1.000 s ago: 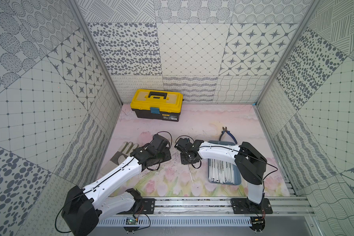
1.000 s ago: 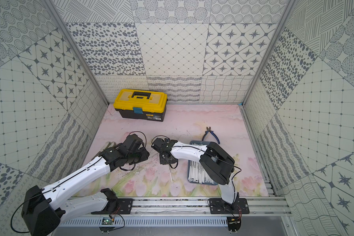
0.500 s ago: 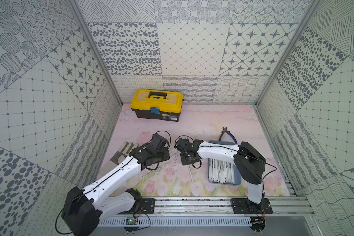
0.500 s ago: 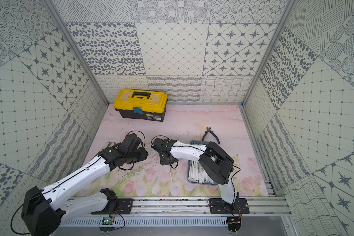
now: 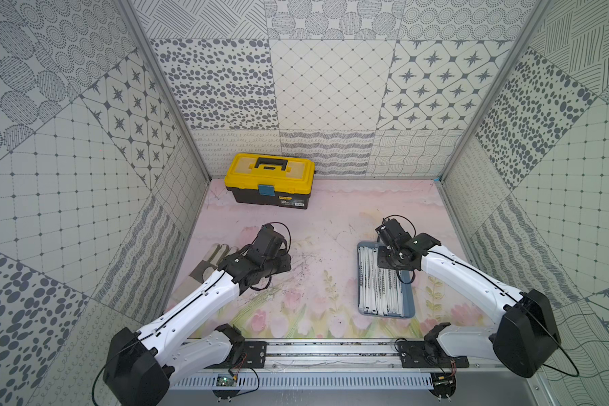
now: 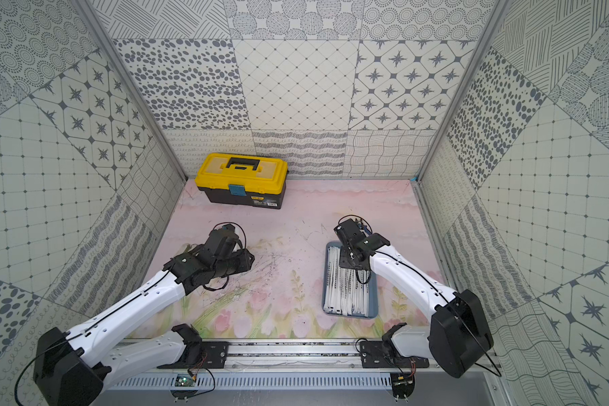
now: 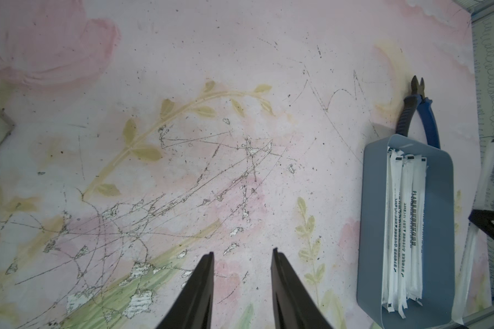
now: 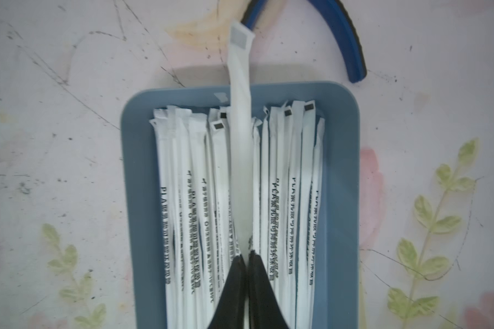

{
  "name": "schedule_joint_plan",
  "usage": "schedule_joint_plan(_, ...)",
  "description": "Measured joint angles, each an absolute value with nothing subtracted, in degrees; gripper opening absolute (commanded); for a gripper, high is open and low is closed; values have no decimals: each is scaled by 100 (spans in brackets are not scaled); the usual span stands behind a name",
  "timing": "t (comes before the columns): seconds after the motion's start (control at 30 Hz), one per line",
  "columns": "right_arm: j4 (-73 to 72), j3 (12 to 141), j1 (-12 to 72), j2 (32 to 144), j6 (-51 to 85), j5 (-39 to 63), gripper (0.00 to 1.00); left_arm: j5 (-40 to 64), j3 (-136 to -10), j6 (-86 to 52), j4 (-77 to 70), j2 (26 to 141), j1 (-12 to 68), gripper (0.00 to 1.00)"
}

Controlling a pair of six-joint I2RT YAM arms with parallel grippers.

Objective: Put the straws into the storage box
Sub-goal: Place the straw in the storage box, then reset both arms

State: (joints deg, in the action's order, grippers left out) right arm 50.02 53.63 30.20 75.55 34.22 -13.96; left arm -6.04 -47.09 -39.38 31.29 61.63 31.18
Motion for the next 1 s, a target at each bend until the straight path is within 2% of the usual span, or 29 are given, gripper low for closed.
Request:
schedule_joint_plan(0.33,4517,4906,2917,8302,3188,-1476,12,-486,-4600,-3879,2882,6215,3118,38)
schedule_joint_plan(0.47,4342,4866,2915,8431,3208,-1507,23,-486,-4578,-3868,2862,6204,3118,38)
schedule_joint_plan(0.63,4423,4904,2926,8390,3256,-1457,27,-515,-4593,-3780,2877,6171,3118,39)
schedule_joint_plan(0.73,4709,5035,2928,7946,3288,-1365,30,-624,-4624,-3701,2906,6036,3118,43)
schedule_joint_plan(0.8,4842,5223,2928,7557,3295,-1319,43,-797,-4633,-3621,2908,5883,3118,49)
schedule_joint_plan(0.83,4840,5323,2919,7330,3291,-1315,53,-921,-4624,-3570,2902,5793,3118,60)
schedule_joint_plan(0.87,4779,5395,2897,7091,3277,-1319,68,-1072,-4576,-3487,2847,5682,3118,71)
schedule_joint_plan(0.9,4648,5411,2862,6879,3183,-1328,90,-1219,-4501,-3387,2762,5581,3120,81)
schedule_joint_plan(0.93,4469,5398,2814,6654,3074,-1369,99,-1393,-4372,-3240,2617,5461,3118,89)
schedule_joint_plan(1.0,3830,5183,2663,6243,2751,-1612,99,-1739,-4029,-2829,2198,5280,3118,93)
